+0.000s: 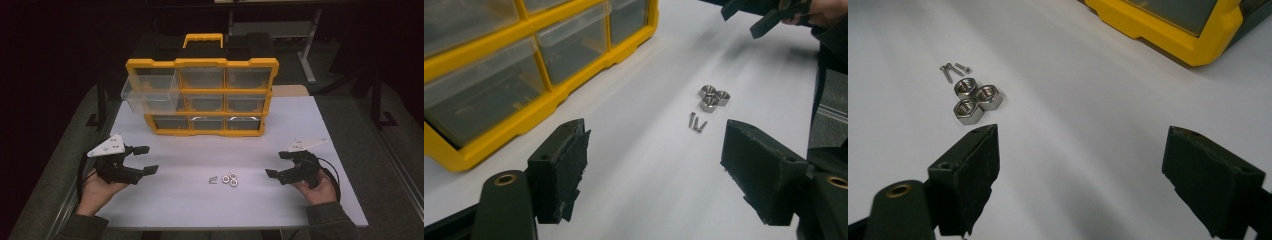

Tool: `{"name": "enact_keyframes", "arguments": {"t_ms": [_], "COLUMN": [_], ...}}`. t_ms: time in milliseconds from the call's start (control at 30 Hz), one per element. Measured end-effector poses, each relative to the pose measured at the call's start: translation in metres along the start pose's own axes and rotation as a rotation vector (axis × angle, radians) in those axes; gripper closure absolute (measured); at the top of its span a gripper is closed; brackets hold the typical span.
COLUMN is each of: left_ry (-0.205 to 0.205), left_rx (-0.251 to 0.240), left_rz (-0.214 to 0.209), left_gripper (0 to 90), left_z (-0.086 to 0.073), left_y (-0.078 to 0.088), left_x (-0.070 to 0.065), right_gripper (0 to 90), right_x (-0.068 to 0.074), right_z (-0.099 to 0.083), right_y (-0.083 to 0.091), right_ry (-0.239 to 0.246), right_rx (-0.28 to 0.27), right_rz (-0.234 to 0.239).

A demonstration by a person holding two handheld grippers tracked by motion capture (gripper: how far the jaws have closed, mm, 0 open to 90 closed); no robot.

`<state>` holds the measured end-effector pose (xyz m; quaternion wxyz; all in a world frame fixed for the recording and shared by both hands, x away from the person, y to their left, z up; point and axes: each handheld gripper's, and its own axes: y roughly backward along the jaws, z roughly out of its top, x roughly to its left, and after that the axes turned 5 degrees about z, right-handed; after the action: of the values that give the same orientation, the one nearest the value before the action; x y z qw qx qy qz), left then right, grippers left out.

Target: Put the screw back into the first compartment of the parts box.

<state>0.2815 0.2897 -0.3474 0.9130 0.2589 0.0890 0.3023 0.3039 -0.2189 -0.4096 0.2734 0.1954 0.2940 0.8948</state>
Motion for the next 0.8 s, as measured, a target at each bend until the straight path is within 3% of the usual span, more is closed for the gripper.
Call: {"name": "enact_keyframes", "arguments": {"t_ms": [167, 367, 533, 633, 667, 800], "left_ry": [-0.009, 0.006, 0.021, 0.016, 0.012, 0.013], "left_rx": [0.015, 0.006, 0.028, 0.024, 0.029, 0.025], "left_rz": [0.024, 0.036, 0.036, 0.039, 0.041, 0.04], "left_gripper": [25.0, 25.1, 23.9, 23.9, 23.8, 23.8], "left_z": [-0.009, -0.022, -0.028, -0.03, -0.031, -0.032], "left_y": [-0.007, -0.012, -0.018, -0.019, -0.02, -0.022], "left_x": [-0.004, -0.005, -0.005, -0.006, -0.007, -0.008], "right_gripper": [14.8, 22.0, 31.8, 33.5, 37.9, 40.1], "right_x": [0.003, 0.018, 0.028, 0.03, 0.031, 0.033], "right_z": [0.004, 0.02, 0.038, 0.049, 0.055, 0.062], "right_y": [-0.002, -0.009, -0.022, -0.031, -0.039, -0.049], "right_ry": [0.017, 0.056, 0.122, 0.13, 0.131, 0.147], "right_rx": [0.007, 0.008, 0.046, 0.066, 0.079, 0.098], "right_rz": [0.012, 0.073, 0.12, 0.148, 0.176, 0.196]}}
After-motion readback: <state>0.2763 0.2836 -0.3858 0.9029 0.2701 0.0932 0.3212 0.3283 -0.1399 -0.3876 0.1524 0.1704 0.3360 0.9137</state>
